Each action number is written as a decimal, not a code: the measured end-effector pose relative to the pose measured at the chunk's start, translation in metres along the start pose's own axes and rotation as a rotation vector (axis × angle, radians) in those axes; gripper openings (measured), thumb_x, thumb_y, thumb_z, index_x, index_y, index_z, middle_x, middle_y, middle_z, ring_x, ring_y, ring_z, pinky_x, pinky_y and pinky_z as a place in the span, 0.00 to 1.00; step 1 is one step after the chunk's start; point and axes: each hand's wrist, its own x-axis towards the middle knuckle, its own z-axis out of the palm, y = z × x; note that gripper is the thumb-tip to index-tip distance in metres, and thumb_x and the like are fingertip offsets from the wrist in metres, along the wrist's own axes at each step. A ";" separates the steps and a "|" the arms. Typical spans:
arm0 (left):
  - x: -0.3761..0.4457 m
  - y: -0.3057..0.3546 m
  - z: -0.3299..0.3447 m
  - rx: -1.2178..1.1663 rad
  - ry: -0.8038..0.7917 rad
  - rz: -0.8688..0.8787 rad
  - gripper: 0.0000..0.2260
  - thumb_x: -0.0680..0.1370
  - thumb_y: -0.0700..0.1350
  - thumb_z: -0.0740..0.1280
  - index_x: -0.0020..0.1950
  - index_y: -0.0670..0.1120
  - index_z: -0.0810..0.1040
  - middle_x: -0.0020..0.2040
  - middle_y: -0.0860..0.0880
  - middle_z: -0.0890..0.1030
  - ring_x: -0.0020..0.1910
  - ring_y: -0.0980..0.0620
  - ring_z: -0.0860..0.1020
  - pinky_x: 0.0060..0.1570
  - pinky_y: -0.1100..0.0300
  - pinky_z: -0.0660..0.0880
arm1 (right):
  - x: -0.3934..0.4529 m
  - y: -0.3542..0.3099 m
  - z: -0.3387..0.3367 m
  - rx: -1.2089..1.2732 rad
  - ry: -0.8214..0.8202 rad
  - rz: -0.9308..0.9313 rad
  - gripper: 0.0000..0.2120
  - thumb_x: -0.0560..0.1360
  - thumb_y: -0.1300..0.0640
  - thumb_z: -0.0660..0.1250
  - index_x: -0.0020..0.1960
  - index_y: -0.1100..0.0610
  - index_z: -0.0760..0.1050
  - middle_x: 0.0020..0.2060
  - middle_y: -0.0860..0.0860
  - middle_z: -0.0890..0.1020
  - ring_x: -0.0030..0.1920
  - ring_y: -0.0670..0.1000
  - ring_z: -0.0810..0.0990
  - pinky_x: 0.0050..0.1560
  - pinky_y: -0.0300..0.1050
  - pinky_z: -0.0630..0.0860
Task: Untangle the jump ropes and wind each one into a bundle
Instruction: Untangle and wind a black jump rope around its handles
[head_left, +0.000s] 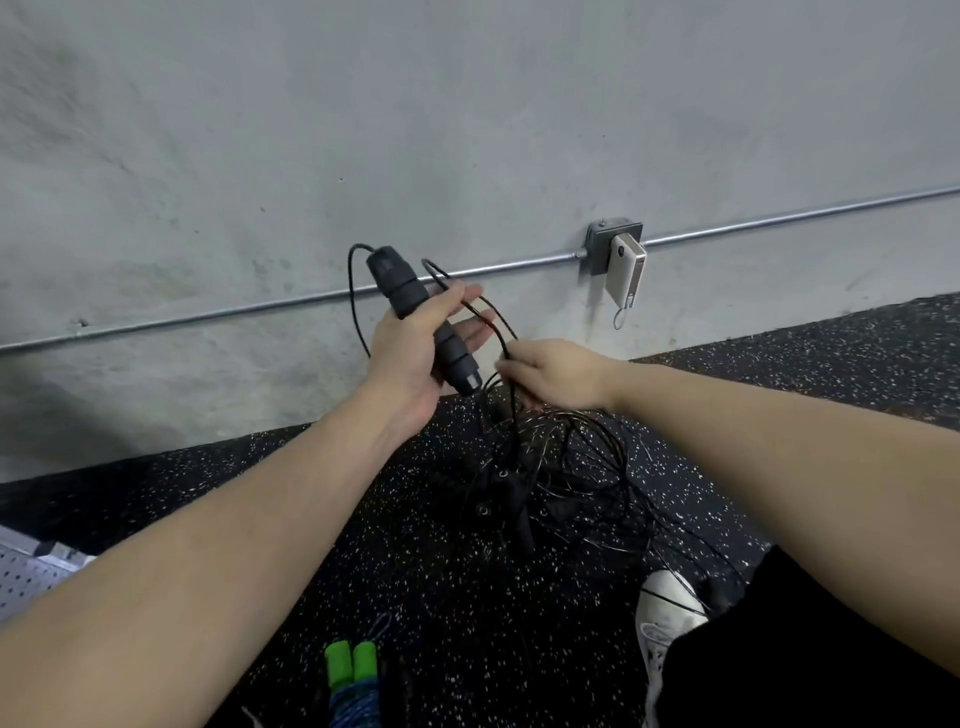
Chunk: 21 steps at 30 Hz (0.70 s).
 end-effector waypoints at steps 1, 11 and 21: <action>0.001 -0.003 -0.003 0.035 -0.008 -0.009 0.07 0.79 0.39 0.71 0.57 0.42 0.79 0.56 0.43 0.86 0.53 0.42 0.86 0.54 0.50 0.83 | 0.003 -0.005 -0.005 0.047 0.109 0.002 0.15 0.86 0.51 0.54 0.41 0.50 0.68 0.33 0.48 0.77 0.33 0.46 0.75 0.38 0.43 0.70; -0.007 -0.074 -0.012 0.686 -0.133 -0.097 0.08 0.74 0.44 0.78 0.46 0.51 0.80 0.45 0.48 0.86 0.47 0.47 0.83 0.61 0.45 0.78 | 0.009 -0.043 -0.032 1.018 0.417 -0.106 0.15 0.85 0.53 0.56 0.41 0.56 0.66 0.22 0.48 0.64 0.23 0.49 0.65 0.29 0.45 0.75; 0.007 -0.058 0.004 0.390 0.047 -0.096 0.07 0.76 0.37 0.74 0.47 0.46 0.80 0.42 0.45 0.85 0.42 0.45 0.84 0.49 0.52 0.81 | -0.012 0.016 -0.013 0.258 -0.078 0.108 0.11 0.82 0.56 0.59 0.64 0.54 0.71 0.49 0.52 0.79 0.42 0.50 0.79 0.45 0.49 0.82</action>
